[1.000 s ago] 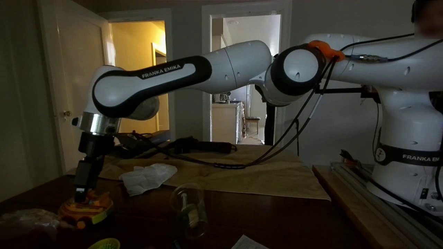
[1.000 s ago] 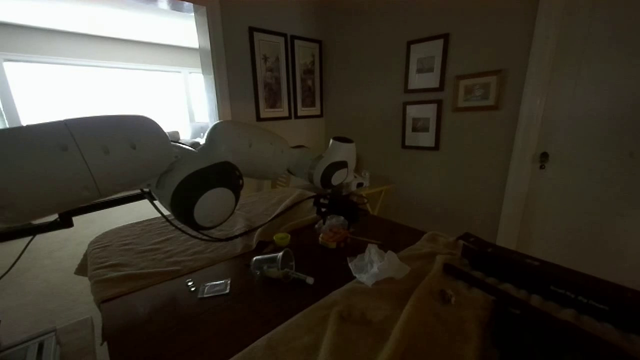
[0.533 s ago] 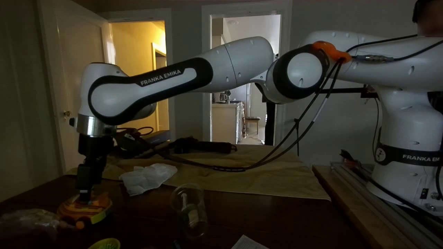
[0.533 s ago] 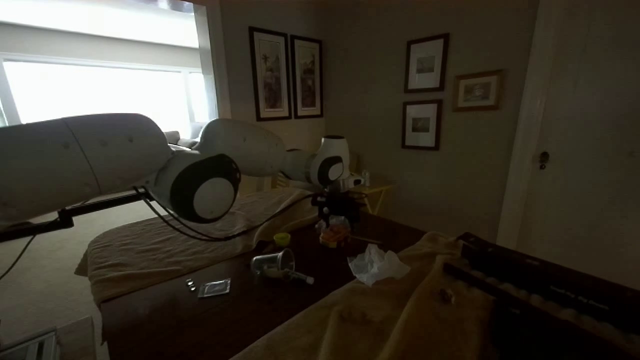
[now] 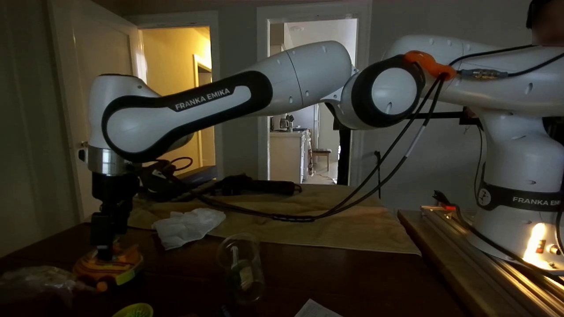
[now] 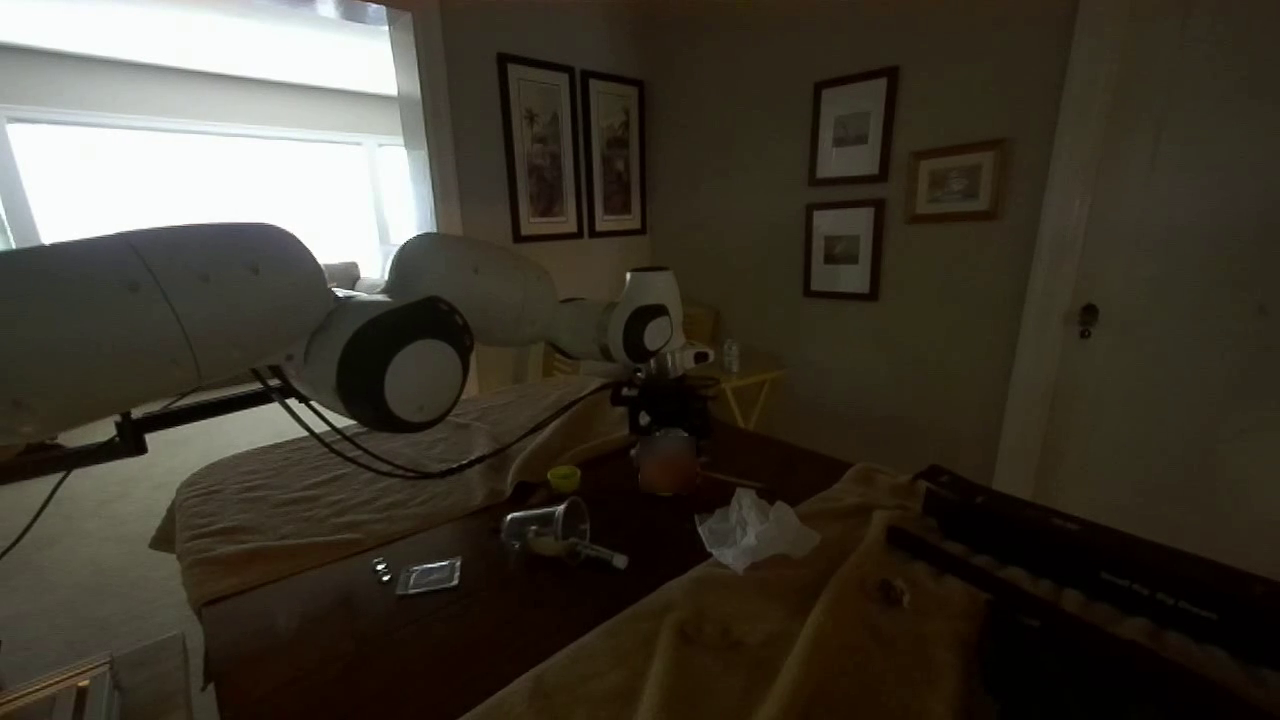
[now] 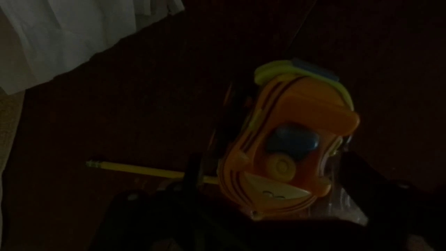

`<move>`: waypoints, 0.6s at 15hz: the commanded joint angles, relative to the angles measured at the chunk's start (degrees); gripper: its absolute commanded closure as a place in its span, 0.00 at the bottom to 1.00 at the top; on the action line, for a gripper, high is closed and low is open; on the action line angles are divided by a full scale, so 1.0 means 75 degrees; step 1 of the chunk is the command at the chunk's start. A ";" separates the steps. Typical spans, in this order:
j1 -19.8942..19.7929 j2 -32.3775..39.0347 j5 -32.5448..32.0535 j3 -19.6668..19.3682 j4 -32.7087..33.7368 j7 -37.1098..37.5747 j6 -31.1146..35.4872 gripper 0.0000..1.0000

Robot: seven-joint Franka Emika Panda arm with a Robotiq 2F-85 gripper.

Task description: Remove the tennis ball from the clear cup and use the napkin to wipe the table then move the toy car to the right.

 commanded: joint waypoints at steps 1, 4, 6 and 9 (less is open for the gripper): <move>-0.0026 -0.0012 0.0029 0.0006 0.0112 -0.0014 -0.0188 0.00; -0.0026 0.0001 0.0001 -0.0001 -0.0009 0.0000 -0.0001 0.00; -0.0025 0.0003 0.0001 -0.0001 -0.0014 0.0000 0.0000 0.00; -0.0058 0.0068 0.0144 0.0045 0.0020 0.0386 0.0158 0.00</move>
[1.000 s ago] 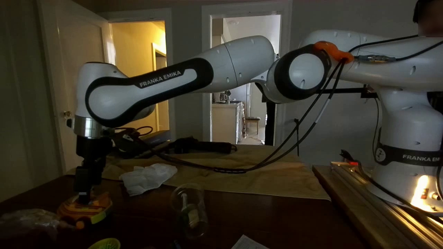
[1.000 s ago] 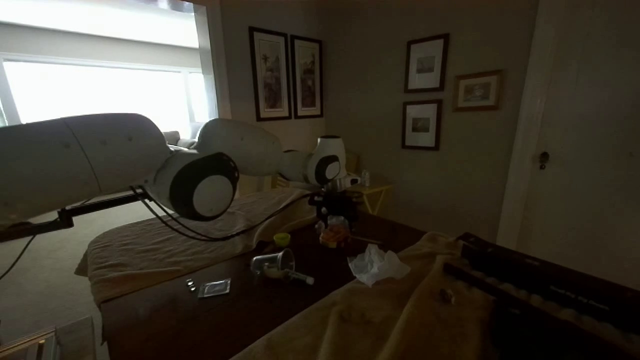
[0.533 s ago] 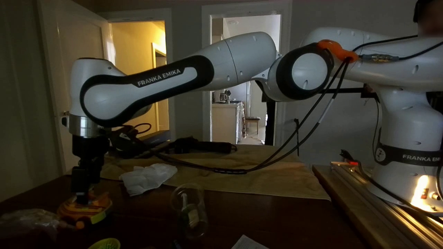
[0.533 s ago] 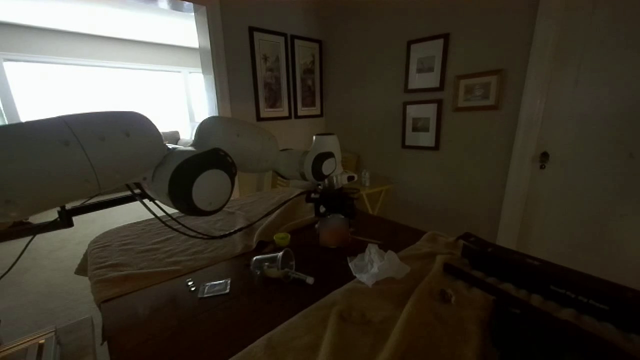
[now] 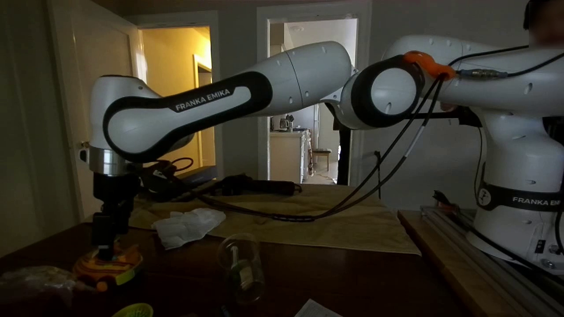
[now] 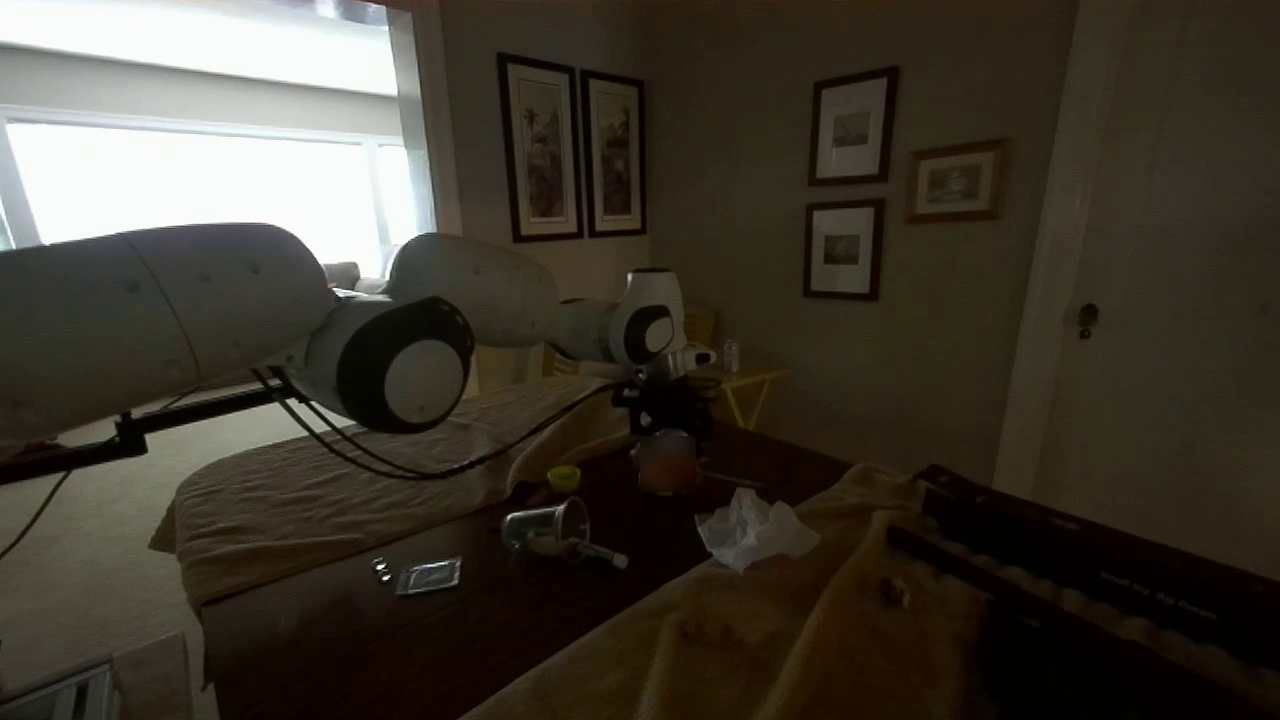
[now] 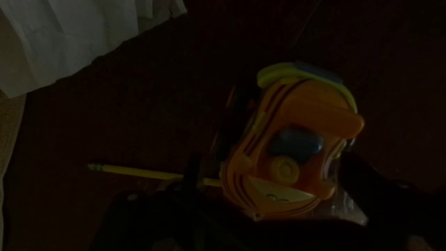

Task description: Remove the tennis ball from the clear cup and use the napkin to wipe the table then move the toy car to the right.

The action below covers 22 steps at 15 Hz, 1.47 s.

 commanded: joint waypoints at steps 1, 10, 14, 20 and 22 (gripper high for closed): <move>-0.0038 0.0078 0.0200 0.0074 0.0039 0.0593 0.0146 0.00; -0.0004 0.0188 0.0318 0.0187 0.0078 0.2045 0.0366 0.05; -0.0043 0.0351 0.0390 0.0406 0.0066 0.2003 0.0522 0.40; -0.0077 0.0342 0.0359 0.0469 0.0039 0.1970 0.0499 0.46; -0.0084 0.0322 0.0455 0.0631 -0.0029 0.1738 0.0352 0.46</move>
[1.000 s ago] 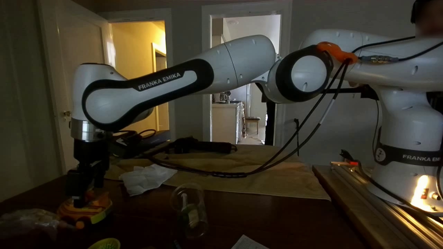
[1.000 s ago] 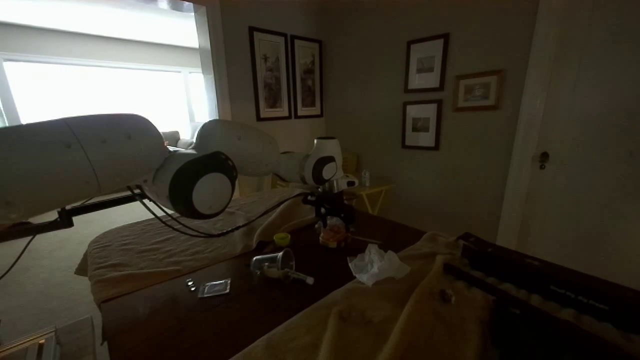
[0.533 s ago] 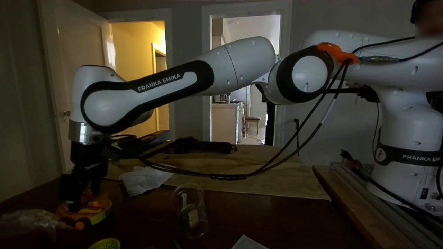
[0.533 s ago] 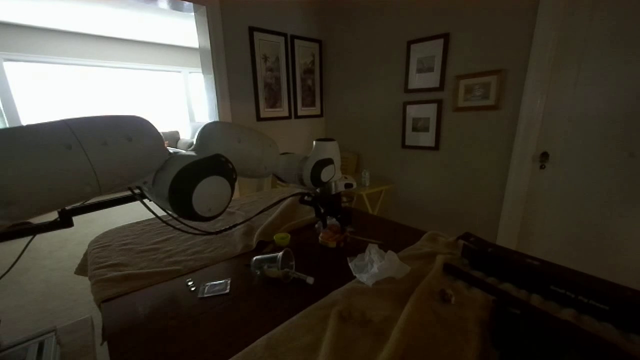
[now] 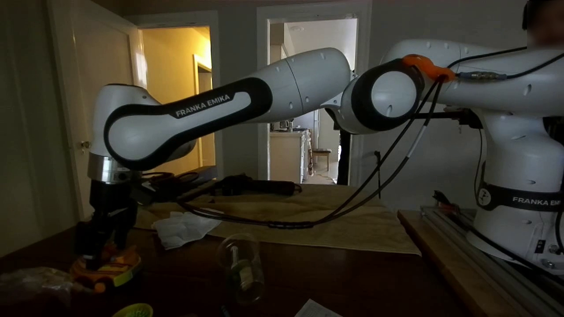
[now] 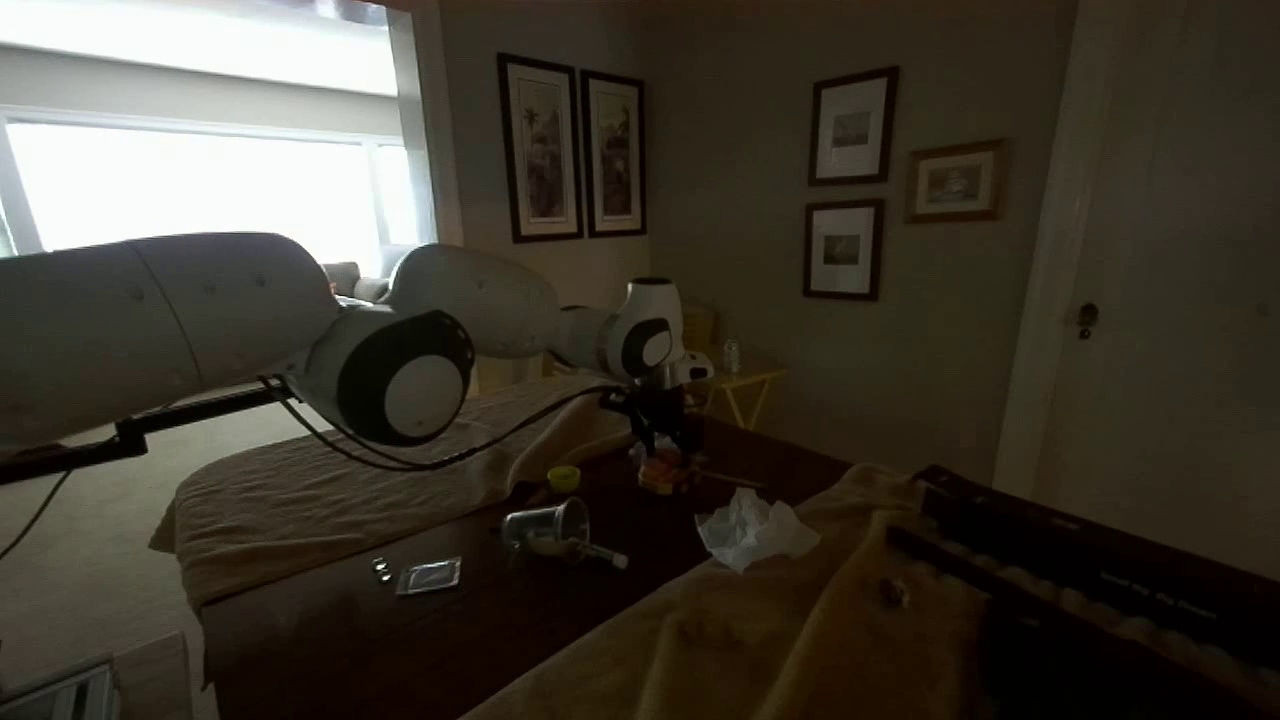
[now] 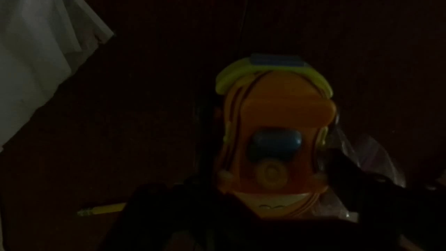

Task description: Remove the tennis ball from the clear cup and use the napkin to wipe the table then move the toy car to the right.

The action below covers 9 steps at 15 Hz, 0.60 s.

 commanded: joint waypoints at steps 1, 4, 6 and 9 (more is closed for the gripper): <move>-0.0010 0.0114 0.0303 0.0425 -0.0068 -0.0346 -0.0135 0.46; 0.0072 0.0075 0.0370 0.0754 -0.0156 -0.0726 -0.0394 0.46; 0.0147 0.0024 0.0362 0.0976 -0.0194 -0.0932 -0.0607 0.46; 0.0251 0.0008 0.0327 0.1304 -0.0190 -0.1195 -0.0915 0.46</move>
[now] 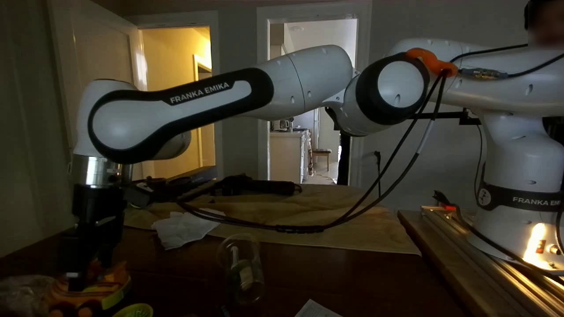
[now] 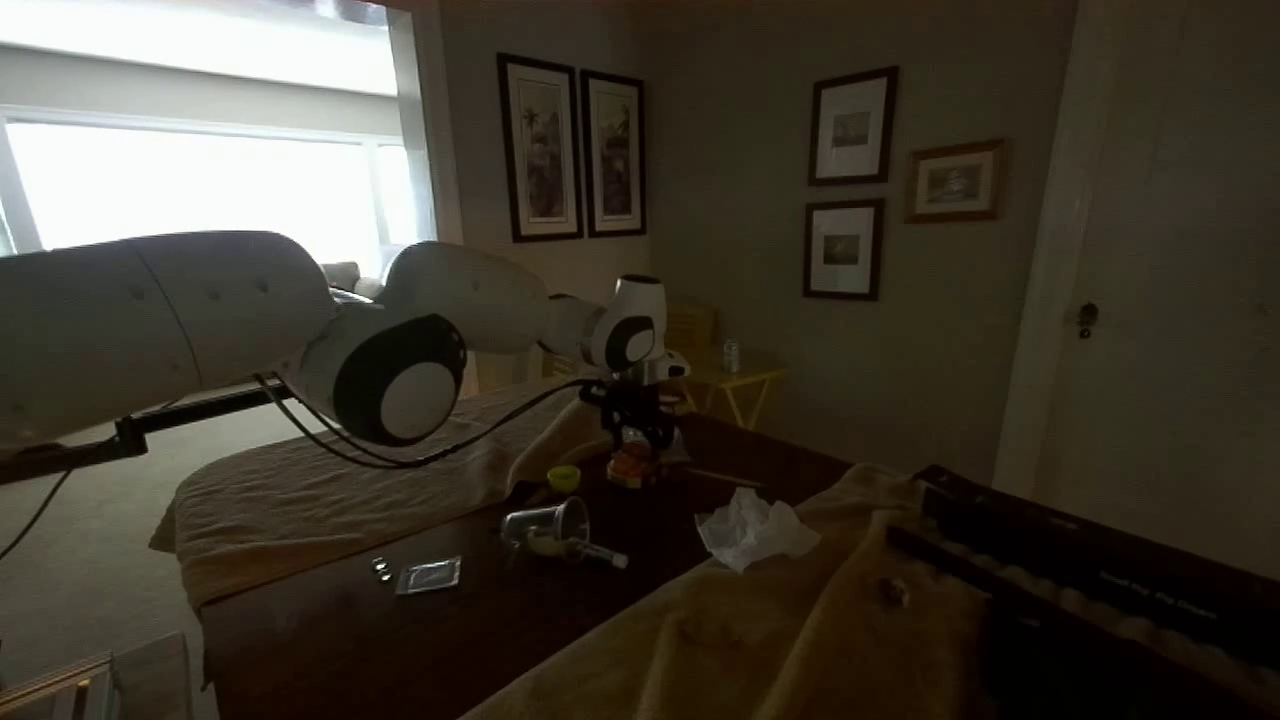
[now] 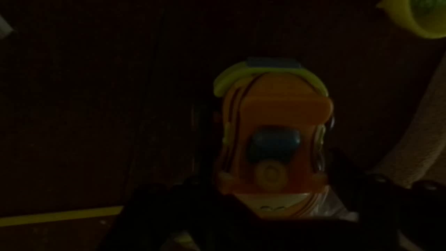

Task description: Remove the tennis ball from the clear cup and use the napkin to wipe the table then move the toy car to the right.

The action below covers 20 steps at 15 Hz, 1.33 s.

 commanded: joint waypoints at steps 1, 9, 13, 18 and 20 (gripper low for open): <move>0.0164 0.0050 0.0309 0.0536 -0.0176 -0.0384 -0.0454 0.46; 0.0582 0.0231 0.0733 -0.0123 0.0293 -0.0724 -0.1143 0.46; 0.0739 0.0146 0.0504 -0.0435 0.0350 -0.0872 -0.0981 0.46; 0.0843 -0.0184 0.0179 -0.1134 0.0437 -0.0563 -0.0630 0.46; 0.0796 -0.0319 0.0109 -0.1405 0.0449 -0.0339 -0.0484 0.46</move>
